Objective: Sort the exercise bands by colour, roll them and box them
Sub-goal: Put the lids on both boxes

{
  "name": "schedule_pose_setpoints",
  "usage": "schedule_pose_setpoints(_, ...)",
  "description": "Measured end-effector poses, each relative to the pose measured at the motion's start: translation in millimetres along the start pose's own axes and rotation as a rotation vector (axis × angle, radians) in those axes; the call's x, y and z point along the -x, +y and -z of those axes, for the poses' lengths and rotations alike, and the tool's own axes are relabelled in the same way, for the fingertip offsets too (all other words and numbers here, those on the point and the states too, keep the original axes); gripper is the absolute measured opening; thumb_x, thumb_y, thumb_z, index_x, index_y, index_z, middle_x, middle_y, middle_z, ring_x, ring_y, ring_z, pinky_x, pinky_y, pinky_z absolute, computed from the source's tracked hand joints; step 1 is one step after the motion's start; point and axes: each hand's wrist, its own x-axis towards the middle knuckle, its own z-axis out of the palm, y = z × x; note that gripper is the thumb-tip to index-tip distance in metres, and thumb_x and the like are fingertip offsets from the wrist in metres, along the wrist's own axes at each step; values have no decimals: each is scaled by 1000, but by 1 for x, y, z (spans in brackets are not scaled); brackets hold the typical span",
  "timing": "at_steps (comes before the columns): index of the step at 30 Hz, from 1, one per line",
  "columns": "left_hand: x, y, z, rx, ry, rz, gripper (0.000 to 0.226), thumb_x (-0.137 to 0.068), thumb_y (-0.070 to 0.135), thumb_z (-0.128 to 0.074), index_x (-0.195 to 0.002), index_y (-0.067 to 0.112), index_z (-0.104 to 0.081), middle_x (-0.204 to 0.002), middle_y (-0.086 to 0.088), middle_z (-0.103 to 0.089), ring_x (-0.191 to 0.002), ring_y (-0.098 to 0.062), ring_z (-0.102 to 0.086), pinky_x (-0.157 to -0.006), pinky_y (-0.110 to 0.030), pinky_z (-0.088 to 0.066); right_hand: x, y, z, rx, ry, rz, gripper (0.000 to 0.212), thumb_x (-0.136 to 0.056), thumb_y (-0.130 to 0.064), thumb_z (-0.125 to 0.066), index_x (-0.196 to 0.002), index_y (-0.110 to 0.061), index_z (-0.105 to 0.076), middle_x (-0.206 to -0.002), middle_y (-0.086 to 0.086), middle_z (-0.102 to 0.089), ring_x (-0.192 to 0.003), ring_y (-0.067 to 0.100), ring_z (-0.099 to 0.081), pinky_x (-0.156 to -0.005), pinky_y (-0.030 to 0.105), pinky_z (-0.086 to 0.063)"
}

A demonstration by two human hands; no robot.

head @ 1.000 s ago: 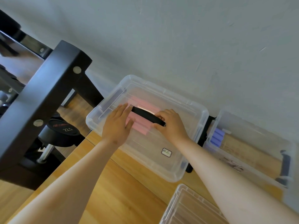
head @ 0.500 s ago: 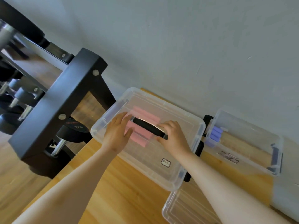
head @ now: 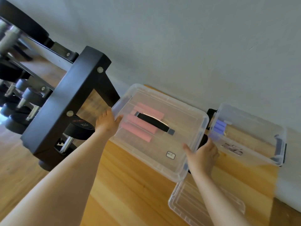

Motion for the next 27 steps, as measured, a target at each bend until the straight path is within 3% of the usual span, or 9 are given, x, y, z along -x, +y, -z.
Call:
schedule_pose_setpoints(4, -5, -3, -3, -120, 5, -36, 69, -100, 52, -35, -147, 4, -23, -143, -20, -41, -130, -37, -43, -103, -49, -41, 2, 8, -9, -237, -135, -94, 104, -78, -57, -67, -153, -13, -11, -146, 19, -42, -122, 37, -55, -89, 52, -53)
schedule_pose_setpoints(10, -16, -7, 4, -88, -71, 11, 78, -93, 60, -42, -143, 4, -24, -126, -22, -54, -104, -40, -61, -76, -46, -51, -1, 8, -6, -195, -60, -122, 106, -74, -51, -75, -152, -8, -19, -141, 24, -34, -128, 39, -39, -95, 50, -48)
schedule_pose_setpoints(16, -32, -18, 11, 66, -133, 75, 83, -81, 64, -62, -136, 7, -36, -117, -17, -57, -99, -34, -61, -85, -49, -54, 1, 9, -6, -237, -48, -77, 78, -79, -47, -73, -136, -2, -44, -121, 17, -48, -111, 34, -53, -87, 46, -52)
schedule_pose_setpoints(18, -36, -21, 9, 118, -147, 98, 87, -77, 64, -65, -137, 7, -36, -115, -17, -57, -97, -33, -61, -85, -49, -54, 3, 9, -6, -305, -84, -78, 71, -87, -43, -65, -141, -5, -37, -125, 15, -51, -110, 30, -56, -78, 32, -54)
schedule_pose_setpoints(19, -36, -20, 9, 144, -160, 104, 84, -78, 61, -67, -135, 6, -38, -112, -16, -58, -95, -33, -61, -85, -47, -54, 5, 9, -7, -345, -106, -73, 69, -91, -38, -61, -145, -7, -31, -129, 13, -52, -109, 26, -58, -71, 19, -51)
schedule_pose_setpoints(21, -36, -17, 8, 176, -177, 103, 71, -82, 53, -68, -128, 4, -44, -105, -16, -58, -93, -32, -60, -84, -44, -52, 6, 7, -7, -403, -132, -69, 70, -96, -31, -56, -151, -9, -20, -135, 10, -52, -107, 22, -59, -59, 8, -47)
schedule_pose_setpoints(23, -37, -17, 7, 180, -174, 116, 70, -83, 52, -67, -130, 5, -44, -108, -16, -57, -96, -32, -59, -86, -45, -51, 7, 6, -9, -421, -122, -61, 72, -97, -29, -54, -154, -11, -14, -140, 11, -50, -114, 25, -60, -63, 8, -48)
schedule_pose_setpoints(25, -39, -20, 7, 143, -159, 130, 79, -81, 60, -66, -135, 7, -42, -119, -19, -53, -105, -36, -57, -91, -50, -51, 8, 5, -11, -424, -96, -42, 73, -97, -29, -53, -154, -12, -11, -144, 13, -47, -120, 27, -57, -80, 21, -53)
schedule_pose_setpoints(27, -41, -25, 6, 116, -147, 141, 85, -77, 68, -65, -136, 10, -44, -122, -18, -45, -110, -39, -52, -94, -54, -50, 9, 4, -12, -422, -77, -27, 73, -98, -29, -53, -155, -11, -11, -145, 13, -46, -122, 28, -57, -86, 28, -53)
